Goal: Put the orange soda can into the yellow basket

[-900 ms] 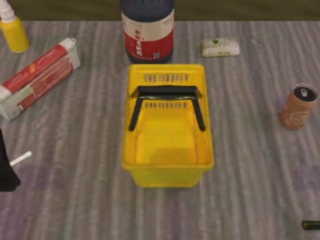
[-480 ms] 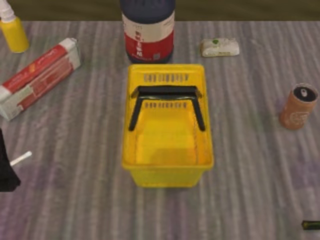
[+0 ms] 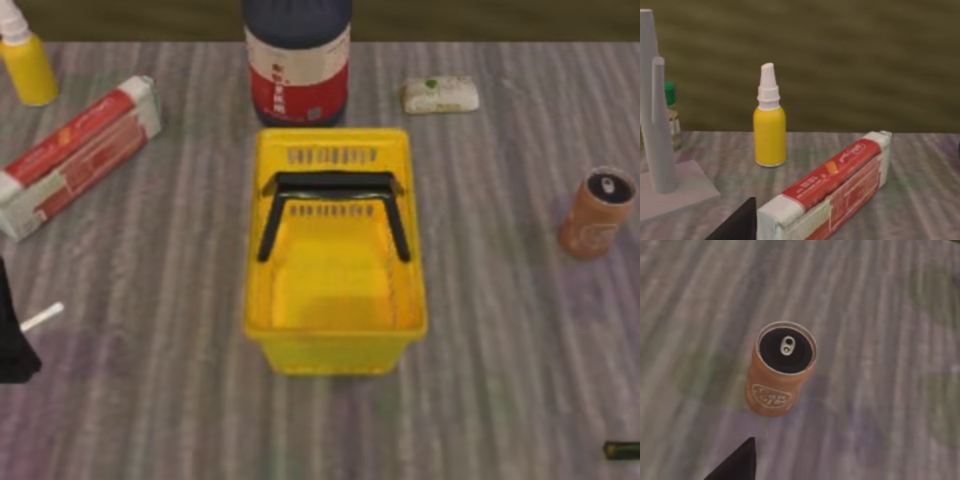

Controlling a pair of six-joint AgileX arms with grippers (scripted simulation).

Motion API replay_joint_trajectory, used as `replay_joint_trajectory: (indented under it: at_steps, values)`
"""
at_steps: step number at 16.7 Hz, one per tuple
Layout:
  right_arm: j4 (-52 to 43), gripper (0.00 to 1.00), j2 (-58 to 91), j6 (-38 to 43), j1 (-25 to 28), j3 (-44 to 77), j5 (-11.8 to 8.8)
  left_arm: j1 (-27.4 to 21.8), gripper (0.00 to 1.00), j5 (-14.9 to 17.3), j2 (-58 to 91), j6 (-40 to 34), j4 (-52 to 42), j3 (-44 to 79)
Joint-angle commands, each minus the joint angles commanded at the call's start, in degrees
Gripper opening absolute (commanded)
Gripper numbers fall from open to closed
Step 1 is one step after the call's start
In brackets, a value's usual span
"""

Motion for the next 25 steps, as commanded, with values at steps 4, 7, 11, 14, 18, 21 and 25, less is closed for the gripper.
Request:
replay_joint_trajectory:
  at_steps: [4,7,11,14,18,21,25]
  values:
    - [-13.13,1.0,25.31,-6.82,1.32,21.36,-0.15,0.0,1.0,0.0,0.0,0.0,0.0,0.0]
    - [-22.33,1.0,43.01,-11.55,2.23,36.29,-0.22,0.0,1.0,0.0,0.0,0.0,0.0,0.0]
    - [-32.64,1.0,62.27,-16.72,3.2,51.99,-0.11,0.0,1.0,0.0,0.0,0.0,0.0,0.0]
    - [-38.06,1.0,71.46,-19.32,3.67,59.15,0.07,0.0,1.0,0.0,0.0,0.0,0.0,0.0]
    - [-40.52,1.0,75.22,-20.45,3.86,61.97,0.22,0.0,1.0,0.0,0.0,0.0,0.0,0.0]
    - [-40.52,1.0,75.22,-20.45,3.86,61.97,0.22,0.0,1.0,0.0,0.0,0.0,0.0,0.0]
    - [-38.13,1.0,75.59,-20.53,3.8,59.96,0.22,0.0,1.0,0.0,0.0,0.0,0.0,0.0]
